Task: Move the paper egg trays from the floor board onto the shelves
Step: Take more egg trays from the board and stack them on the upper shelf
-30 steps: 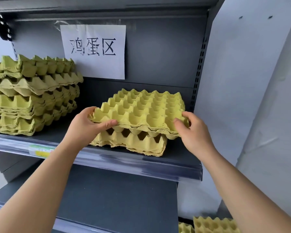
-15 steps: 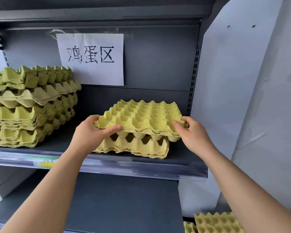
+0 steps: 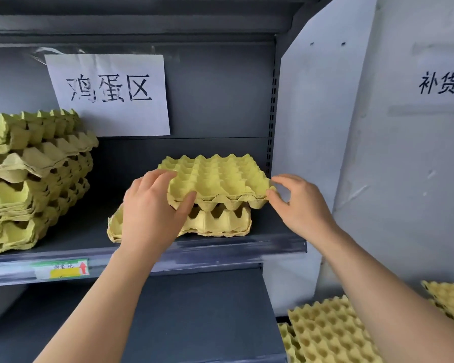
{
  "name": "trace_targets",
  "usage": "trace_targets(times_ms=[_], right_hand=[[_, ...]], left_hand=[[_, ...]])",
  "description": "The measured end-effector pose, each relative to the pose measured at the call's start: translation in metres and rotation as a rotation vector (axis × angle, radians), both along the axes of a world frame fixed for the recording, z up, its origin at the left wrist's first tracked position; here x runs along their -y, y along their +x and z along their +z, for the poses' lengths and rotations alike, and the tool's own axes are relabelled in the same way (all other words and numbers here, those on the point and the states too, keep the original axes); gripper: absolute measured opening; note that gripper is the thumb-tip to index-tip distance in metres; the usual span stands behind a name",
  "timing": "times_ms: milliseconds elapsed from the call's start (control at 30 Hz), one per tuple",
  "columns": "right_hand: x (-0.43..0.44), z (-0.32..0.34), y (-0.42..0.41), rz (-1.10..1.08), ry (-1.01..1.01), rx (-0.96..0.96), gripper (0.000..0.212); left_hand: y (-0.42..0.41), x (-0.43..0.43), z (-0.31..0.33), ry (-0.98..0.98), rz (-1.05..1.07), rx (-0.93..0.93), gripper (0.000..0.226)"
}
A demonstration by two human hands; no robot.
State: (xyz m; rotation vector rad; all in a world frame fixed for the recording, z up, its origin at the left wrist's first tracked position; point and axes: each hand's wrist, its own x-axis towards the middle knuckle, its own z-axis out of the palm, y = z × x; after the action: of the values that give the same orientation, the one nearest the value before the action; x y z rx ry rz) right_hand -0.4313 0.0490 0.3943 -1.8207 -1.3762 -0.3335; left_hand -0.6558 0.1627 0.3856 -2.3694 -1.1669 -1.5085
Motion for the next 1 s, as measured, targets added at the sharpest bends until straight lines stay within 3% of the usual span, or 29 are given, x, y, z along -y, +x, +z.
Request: trace_targets(times_ms=[267, 533, 700, 1000], right_hand=[[0.094, -0.050, 0.031, -0.174, -0.073, 0.082, 0.036], [0.213, -0.124, 0.110, -0.402, -0.242, -0.040, 0.035], [0.276, -0.169, 0.184, -0.507, -0.320, -0.152, 0.033], [0.359, -0.246, 0.335, -0.558, -0.533, -0.354, 0.027]], left_hand=[[0.077, 0.069, -0.045, 0.028, -0.429, -0.116, 0.040], [0.199, 0.144, -0.121, -0.101, -0.700, -0.313, 0.043], [0.291, 0.191, -0.172, -0.231, -0.771, -0.398, 0.040], [0.440, 0.261, -0.266, -0.511, -0.716, -0.573, 0.035]])
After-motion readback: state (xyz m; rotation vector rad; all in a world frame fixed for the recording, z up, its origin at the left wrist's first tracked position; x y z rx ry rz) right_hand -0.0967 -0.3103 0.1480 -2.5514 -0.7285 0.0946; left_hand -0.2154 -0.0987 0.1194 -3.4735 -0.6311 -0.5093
